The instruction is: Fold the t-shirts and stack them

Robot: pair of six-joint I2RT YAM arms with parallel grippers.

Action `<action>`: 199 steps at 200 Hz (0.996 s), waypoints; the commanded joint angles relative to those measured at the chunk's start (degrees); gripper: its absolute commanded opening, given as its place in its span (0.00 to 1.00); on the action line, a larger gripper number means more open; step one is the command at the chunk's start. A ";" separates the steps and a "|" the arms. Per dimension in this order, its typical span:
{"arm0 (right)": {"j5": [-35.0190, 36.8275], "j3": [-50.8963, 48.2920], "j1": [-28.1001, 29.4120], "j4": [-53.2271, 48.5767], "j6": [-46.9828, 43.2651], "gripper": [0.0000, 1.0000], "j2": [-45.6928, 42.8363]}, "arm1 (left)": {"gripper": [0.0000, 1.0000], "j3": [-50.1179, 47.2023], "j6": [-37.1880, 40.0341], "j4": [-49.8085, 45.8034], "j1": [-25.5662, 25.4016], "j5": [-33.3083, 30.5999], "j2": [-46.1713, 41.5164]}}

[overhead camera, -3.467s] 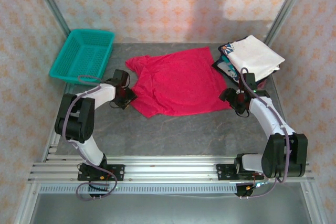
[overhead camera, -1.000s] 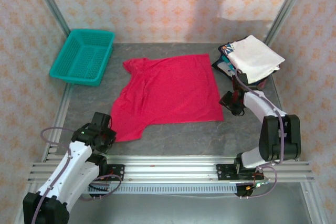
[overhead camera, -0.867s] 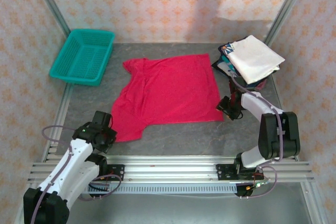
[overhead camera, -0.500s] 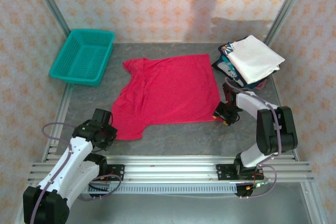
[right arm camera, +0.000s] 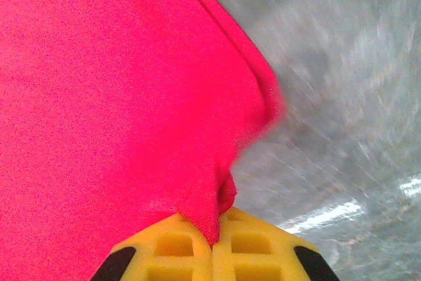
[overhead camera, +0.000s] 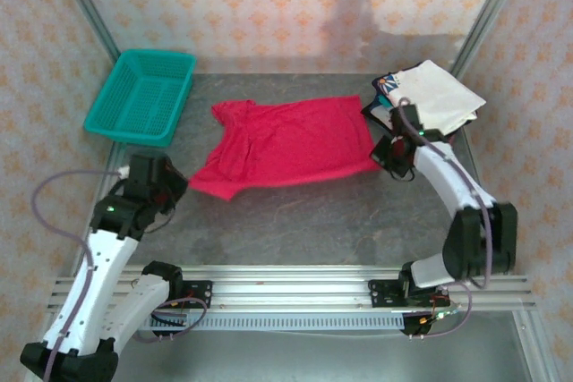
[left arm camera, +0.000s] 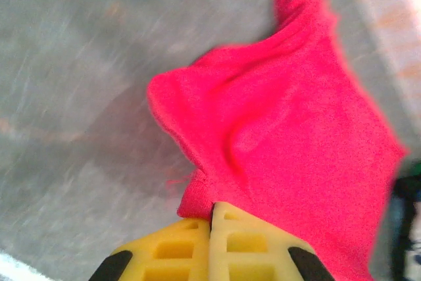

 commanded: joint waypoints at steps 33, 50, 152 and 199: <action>-4.73 18.11 -4.29 -7.01 -1.66 0.00 -11.36 | 0.00 30.55 16.10 -3.90 -0.21 -6.84 10.17; -4.93 25.47 -4.71 -9.35 -1.86 0.00 -13.19 | 0.00 39.94 18.94 -3.19 -0.19 -7.90 13.21; -8.04 67.70 -5.16 -13.59 -6.38 0.00 8.16 | 0.00 94.83 36.92 -11.53 4.88 1.21 46.24; -10.75 80.52 -6.50 -11.70 -7.49 0.00 21.68 | 0.00 99.17 34.54 -4.59 12.83 10.46 55.61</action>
